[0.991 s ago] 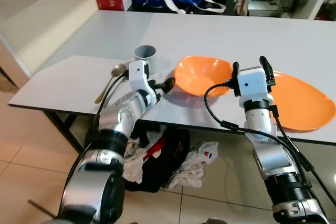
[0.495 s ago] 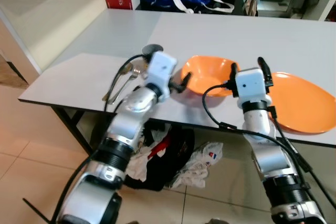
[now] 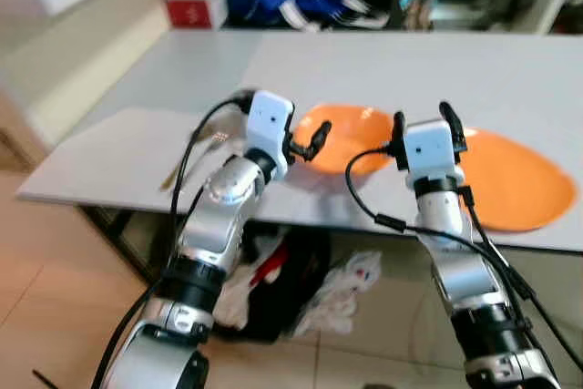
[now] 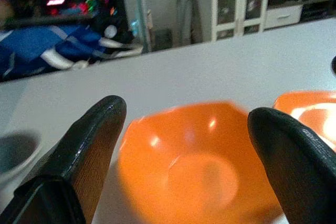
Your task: Setting the table
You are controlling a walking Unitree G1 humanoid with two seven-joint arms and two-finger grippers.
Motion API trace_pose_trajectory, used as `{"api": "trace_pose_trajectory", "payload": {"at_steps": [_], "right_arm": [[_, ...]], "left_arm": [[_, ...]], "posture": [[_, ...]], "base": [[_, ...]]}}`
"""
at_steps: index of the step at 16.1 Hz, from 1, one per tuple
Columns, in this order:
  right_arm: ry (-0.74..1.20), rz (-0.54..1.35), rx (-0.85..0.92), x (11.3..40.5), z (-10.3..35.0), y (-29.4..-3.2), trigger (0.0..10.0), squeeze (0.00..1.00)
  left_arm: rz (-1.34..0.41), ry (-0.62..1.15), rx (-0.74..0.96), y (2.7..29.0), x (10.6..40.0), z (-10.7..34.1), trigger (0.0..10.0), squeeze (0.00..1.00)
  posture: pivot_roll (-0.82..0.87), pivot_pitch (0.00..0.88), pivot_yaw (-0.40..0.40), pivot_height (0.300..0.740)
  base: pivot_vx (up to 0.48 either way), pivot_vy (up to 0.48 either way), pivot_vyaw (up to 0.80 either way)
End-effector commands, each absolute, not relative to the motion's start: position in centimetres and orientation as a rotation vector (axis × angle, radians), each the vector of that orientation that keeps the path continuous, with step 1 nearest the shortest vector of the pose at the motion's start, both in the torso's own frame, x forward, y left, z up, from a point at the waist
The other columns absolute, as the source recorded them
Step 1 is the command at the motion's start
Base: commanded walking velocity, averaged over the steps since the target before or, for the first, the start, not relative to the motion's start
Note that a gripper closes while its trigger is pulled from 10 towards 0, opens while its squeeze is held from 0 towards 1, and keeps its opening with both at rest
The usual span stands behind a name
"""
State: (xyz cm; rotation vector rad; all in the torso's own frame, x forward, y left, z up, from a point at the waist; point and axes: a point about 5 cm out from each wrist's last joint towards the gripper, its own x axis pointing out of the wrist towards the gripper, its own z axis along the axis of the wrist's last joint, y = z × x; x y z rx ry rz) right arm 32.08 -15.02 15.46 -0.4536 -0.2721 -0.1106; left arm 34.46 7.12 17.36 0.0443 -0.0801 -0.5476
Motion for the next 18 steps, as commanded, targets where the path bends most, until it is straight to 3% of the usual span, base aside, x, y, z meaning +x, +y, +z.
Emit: {"api": "trace_pose_trajectory", "payload": {"at_steps": [1, 6, 8, 10, 18], "right_arm": [[-0.263, -0.1, -0.448, 32.1, 15.4, -14.9, 10.0, 0.0], [-0.274, -0.095, -0.408, 32.1, 15.5, -14.8, 10.0, 0.0], [-0.284, -0.095, -0.427, 32.1, 15.6, -14.6, 10.0, 0.0], [-0.308, -0.065, -0.431, 32.0, 15.8, -14.2, 10.0, 0.0], [-0.253, -0.088, -0.384, 32.4, 15.3, -14.6, 10.0, 0.0]], "left_arm": [[-0.56, -0.091, 0.039, 7.1, 34.3, 17.5, 10.0, 0.0], [-0.573, -0.092, 0.035, 7.2, 34.1, 17.5, 10.0, 0.0], [-0.624, -0.13, 0.111, 6.5, 33.6, 17.8, 10.0, 0.0], [-0.711, -0.131, 0.116, 4.9, 32.7, 18.1, 10.0, 0.0], [-0.707, -0.119, 0.081, 3.4, 33.6, 19.8, 10.0, 0.0]], "posture": [[-0.1, 0.0, 0.081, 0.728], [-0.1, 0.0, 0.077, 0.728], [-0.09, 0.0, 0.075, 0.728], [-0.1, 0.0, 0.077, 0.728], [-0.1, 0.0, 0.083, 0.728]], "base": [[0.394, -0.27, 0.0], [0.449, 0.0, -0.45], [0.444, 0.0, 0.0], [0.0, 0.0, 0.0], [0.0, 0.0, 0.0]]}}
